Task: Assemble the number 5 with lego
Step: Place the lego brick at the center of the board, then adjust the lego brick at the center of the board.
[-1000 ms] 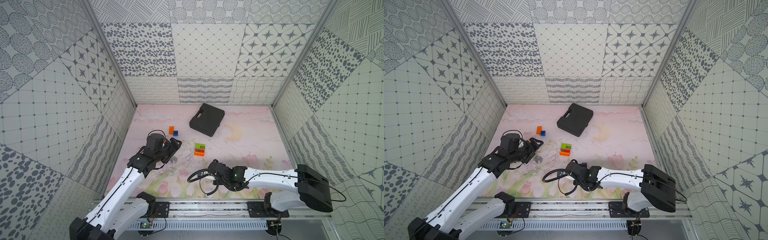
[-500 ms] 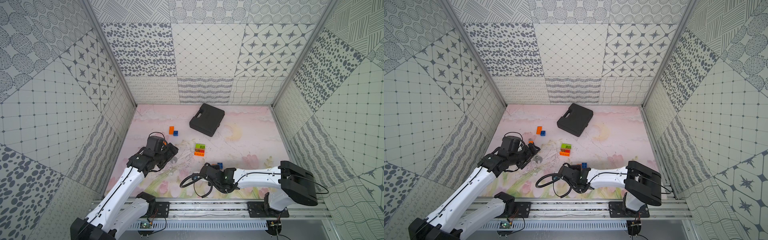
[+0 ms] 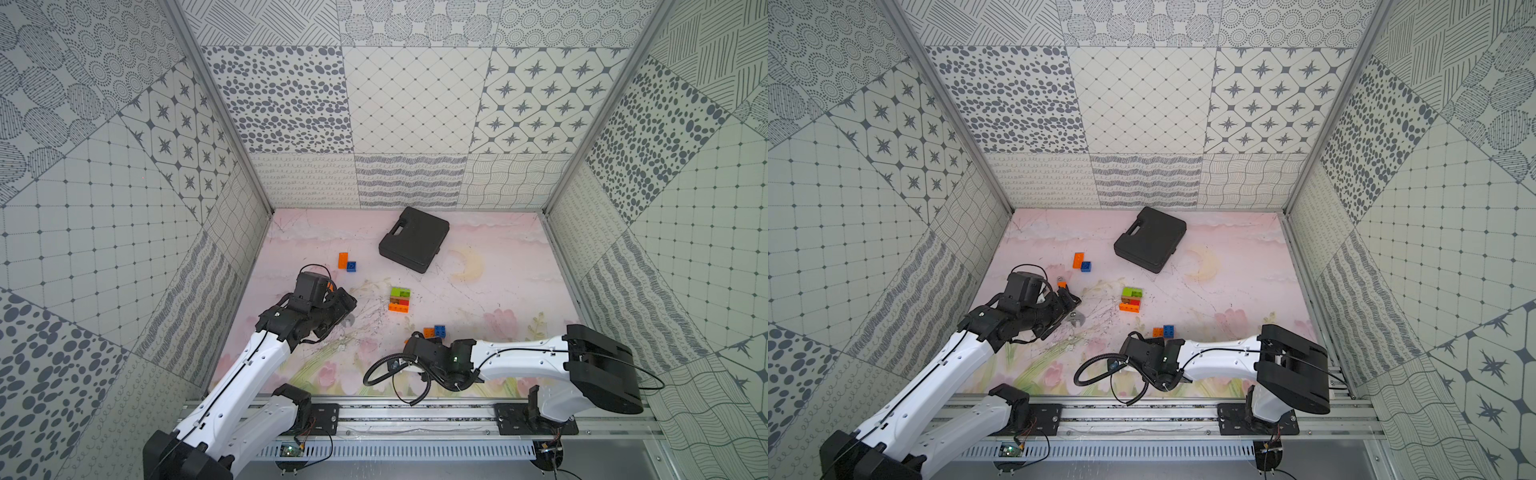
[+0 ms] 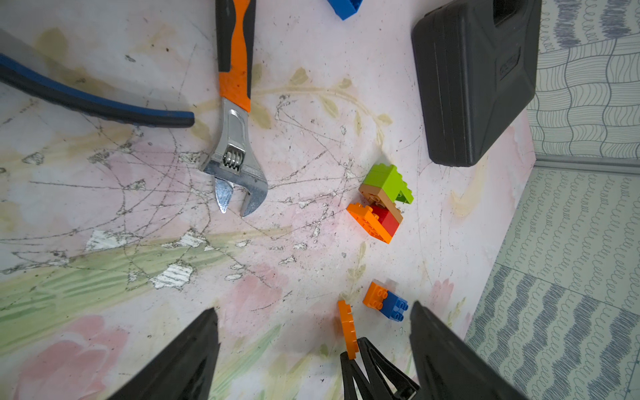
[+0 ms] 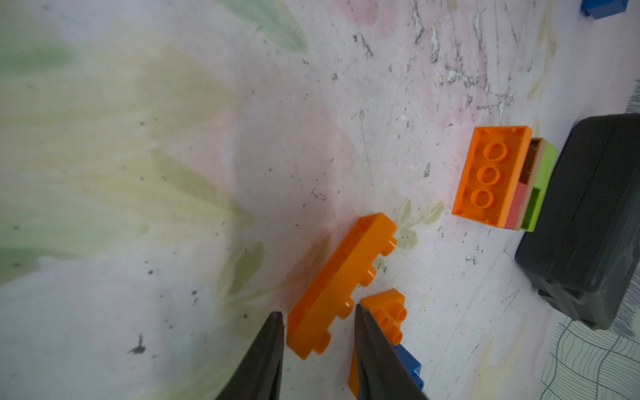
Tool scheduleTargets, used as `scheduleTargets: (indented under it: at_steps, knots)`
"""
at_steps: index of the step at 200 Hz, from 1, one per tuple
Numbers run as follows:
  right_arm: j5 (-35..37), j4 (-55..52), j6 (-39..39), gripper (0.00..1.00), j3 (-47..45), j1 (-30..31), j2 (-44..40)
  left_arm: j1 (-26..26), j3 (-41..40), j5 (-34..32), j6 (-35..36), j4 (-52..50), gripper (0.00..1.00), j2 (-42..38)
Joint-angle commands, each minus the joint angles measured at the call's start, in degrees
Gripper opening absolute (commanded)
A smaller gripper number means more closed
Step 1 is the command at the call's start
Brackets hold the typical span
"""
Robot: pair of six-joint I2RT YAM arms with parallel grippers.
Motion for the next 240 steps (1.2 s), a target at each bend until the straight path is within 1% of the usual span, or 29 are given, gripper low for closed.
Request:
scheduleTargets:
  at_steps: [1,18,47,61,65,74,81,98,106,112,123,137,145,154,166,186,196,212,232,240]
  knots:
    - [-4.73,-2.84,2.00,0.41,0.29,0.31,-2.18,0.45,0.11,0.79,1.89,0.36,0.89,0.89]
    - [-6.36,-3.74,3.62,0.45,0.09,0.31,-3.59,0.45,-0.11,1.04,2.11,0.81,0.89,1.25]
    - [-8.07,-3.97,7.61,0.45,0.29,0.31,-6.59,0.45,-0.85,1.90,1.91,2.07,0.89,1.65]
    - [-7.85,-1.43,11.93,0.45,-0.20,-0.18,-8.49,0.45,-1.03,2.01,1.79,2.39,0.89,1.67]
    - [-7.91,-0.16,15.26,0.45,-0.35,-0.70,-9.41,0.45,-1.03,2.22,1.83,2.55,0.89,1.74]
    - [-9.45,1.05,20.97,0.50,0.10,-2.10,-10.44,0.46,-1.03,2.70,2.37,3.04,0.89,1.78]
    - [-10.50,0.91,27.89,0.57,1.54,-3.08,-10.77,0.43,-0.90,2.89,2.94,3.03,0.89,1.74]
    - [-17.38,-0.74,46.49,0.57,5.23,-7.17,-9.75,0.45,0.11,0.75,4.19,0.66,0.90,1.66]
    - [-20.43,-2.25,52.87,0.57,6.62,-8.88,-8.88,0.54,0.73,-1.20,4.55,-1.10,0.90,1.53]
    - [-22.17,-3.07,56.15,0.53,7.08,-9.75,-8.19,0.65,1.05,-2.55,4.81,-2.15,0.90,1.30]
    - [-23.51,-4.03,60.45,0.50,7.34,-9.65,-7.33,0.71,1.36,-4.24,5.23,-3.20,0.90,0.52]
    - [-28.86,-1.38,65.88,0.49,6.03,-8.85,-6.61,1.02,1.34,-6.18,5.34,-4.06,0.90,-0.71]
    - [-30.09,1.08,68.95,0.49,5.05,-8.04,-5.86,1.07,1.18,-7.03,5.40,-4.27,0.90,-1.42]
    - [-27.91,0.27,71.86,0.51,5.57,-6.96,-4.22,1.07,1.07,-7.83,5.46,-4.29,0.90,-1.96]
    - [-20.37,-4.88,74.15,0.60,8.47,-5.12,-0.82,1.15,1.06,-8.27,6.00,-4.17,0.90,-2.22]
    - [-12.43,-10.91,74.00,0.61,12.44,-3.89,2.64,1.25,1.90,-7.83,6.95,-4.88,0.90,-1.60]
    - [-9.18,-13.96,74.70,0.63,14.25,-3.97,4.07,1.29,1.96,-7.48,7.16,-5.20,0.90,-1.57]
    - [-6.76,-17.44,74.59,0.66,17.03,-4.00,6.40,1.24,1.65,-7.39,7.11,-5.25,0.91,-1.63]
    - [-7.40,-16.87,74.25,0.74,17.86,-4.06,8.54,1.24,1.60,-7.52,7.15,-5.33,0.91,-1.92]
    - [-8.23,-16.02,73.24,0.75,17.84,-4.21,9.58,1.29,1.52,-7.61,7.10,-5.25,0.90,-1.96]
